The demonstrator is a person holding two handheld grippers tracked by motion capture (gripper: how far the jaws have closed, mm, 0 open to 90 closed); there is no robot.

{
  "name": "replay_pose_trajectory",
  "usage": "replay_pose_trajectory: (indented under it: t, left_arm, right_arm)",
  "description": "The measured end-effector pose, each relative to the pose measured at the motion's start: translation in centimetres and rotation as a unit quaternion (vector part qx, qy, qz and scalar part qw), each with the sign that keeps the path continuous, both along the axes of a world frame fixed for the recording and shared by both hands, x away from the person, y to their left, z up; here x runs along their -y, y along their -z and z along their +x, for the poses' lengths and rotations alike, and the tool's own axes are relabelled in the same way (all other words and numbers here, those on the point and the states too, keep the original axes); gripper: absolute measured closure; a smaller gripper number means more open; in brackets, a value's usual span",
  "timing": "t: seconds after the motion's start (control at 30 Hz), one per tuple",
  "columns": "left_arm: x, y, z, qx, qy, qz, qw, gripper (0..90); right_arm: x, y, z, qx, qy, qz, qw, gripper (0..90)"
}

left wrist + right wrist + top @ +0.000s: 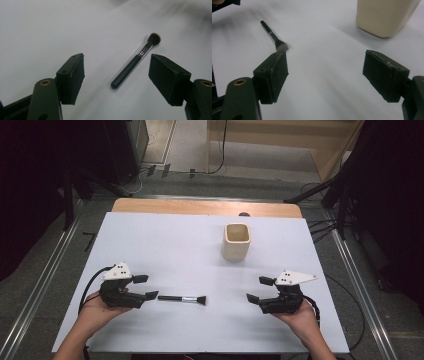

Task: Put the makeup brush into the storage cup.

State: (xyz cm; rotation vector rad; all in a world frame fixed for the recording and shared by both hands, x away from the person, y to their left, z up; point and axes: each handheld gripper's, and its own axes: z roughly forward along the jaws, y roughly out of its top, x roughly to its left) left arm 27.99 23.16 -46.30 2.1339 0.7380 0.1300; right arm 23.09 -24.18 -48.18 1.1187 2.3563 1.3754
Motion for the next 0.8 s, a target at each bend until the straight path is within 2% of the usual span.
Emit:
replay_pose_trajectory:
  t: [0.07, 0.13, 0.47, 0.6, 0.7, 0.8]
  left_arm:
    - [-0.02, -0.04, 0.04, -0.007, 0.003, -0.002, 1.0, 29.1]
    - [0.0, -0.03, 0.02, -0.005, 0.003, -0.004, 1.0, 29.1]
    - [-0.11, 0.04, 0.18, -0.01, -0.008, 0.005, 0.9999, 29.2]
    - [-0.13, 0.04, 0.25, -0.011, -0.013, 0.005, 0.9998, 29.2]
    - [-0.09, 0.09, 0.26, -0.011, -0.014, 0.008, 0.9998, 29.2]
    - [-0.02, 0.13, 0.28, -0.013, -0.014, 0.01, 0.9998, 29.2]
  right_arm:
    - [0.09, 0.01, -0.01, -0.002, 0.0, -0.001, 1.0, 21.7]
    - [0.1, 0.0, -0.02, -0.001, 0.002, -0.003, 1.0, 21.9]
    - [0.06, -0.04, -0.18, 0.002, -0.006, -0.018, 0.9998, 22.5]
    - [0.11, -0.11, -0.18, 0.005, -0.015, -0.021, 0.9996, 22.6]
    - [0.1, -0.19, -0.12, 0.009, -0.023, -0.014, 0.9996, 22.6]
    - [-0.14, -0.23, 0.22, 0.011, -0.04, -0.012, 0.9991, 22.7]
